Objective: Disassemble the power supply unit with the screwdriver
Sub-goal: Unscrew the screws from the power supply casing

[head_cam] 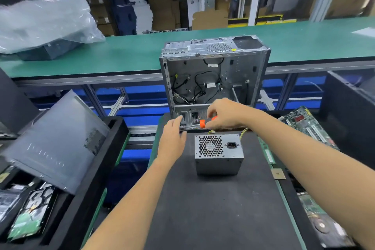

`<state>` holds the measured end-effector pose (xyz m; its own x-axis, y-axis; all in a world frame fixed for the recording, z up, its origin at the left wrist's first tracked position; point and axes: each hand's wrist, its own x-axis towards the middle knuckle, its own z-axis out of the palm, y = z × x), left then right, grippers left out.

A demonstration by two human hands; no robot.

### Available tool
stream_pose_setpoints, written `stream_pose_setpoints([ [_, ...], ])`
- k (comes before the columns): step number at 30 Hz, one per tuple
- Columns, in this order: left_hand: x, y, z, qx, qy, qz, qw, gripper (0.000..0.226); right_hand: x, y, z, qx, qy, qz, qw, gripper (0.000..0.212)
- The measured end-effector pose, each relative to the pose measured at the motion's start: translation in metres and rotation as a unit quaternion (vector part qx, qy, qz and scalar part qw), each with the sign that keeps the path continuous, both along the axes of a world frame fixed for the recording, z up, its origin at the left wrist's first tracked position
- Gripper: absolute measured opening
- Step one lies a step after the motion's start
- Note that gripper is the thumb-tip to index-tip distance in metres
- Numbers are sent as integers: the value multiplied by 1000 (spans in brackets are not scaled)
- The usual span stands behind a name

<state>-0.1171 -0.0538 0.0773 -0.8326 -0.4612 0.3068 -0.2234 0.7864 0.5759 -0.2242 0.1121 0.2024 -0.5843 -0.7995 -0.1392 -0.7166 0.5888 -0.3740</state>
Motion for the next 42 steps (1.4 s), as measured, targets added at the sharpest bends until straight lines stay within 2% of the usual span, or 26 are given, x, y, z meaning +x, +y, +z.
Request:
stream_pose_setpoints([
  [2,-10,12,5,-55,-30,-42,997,18,0,13,14,-9,-8,2,1000,19],
  [6,-25,38,18,-114,-107,-115,981,16,-4,41,39,-45,3,-9,999,18],
  [8,-30,55,24,-87,-103,-158,978,16,-7,54,50,-107,-7,-41,993,14],
  [10,-35,72,29,-11,-85,-193,977,15,-10,61,57,-183,-5,-75,980,15],
  [12,-40,83,30,50,-88,-221,970,13,-9,63,58,-212,16,-98,972,17],
  [16,-42,82,21,20,-109,-239,965,1,-1,60,47,-151,66,-94,982,18],
  [22,-40,72,6,5,-79,-239,968,9,2,57,38,-144,84,-102,981,19],
  [36,-43,74,-5,-3,-52,-237,970,9,-2,52,26,-130,80,-97,983,19],
  [39,-44,73,-8,21,-49,-229,972,9,-4,52,26,-131,82,-104,983,20],
  [42,-44,71,-10,87,-45,-211,973,13,-6,51,25,-135,77,-102,983,21],
])
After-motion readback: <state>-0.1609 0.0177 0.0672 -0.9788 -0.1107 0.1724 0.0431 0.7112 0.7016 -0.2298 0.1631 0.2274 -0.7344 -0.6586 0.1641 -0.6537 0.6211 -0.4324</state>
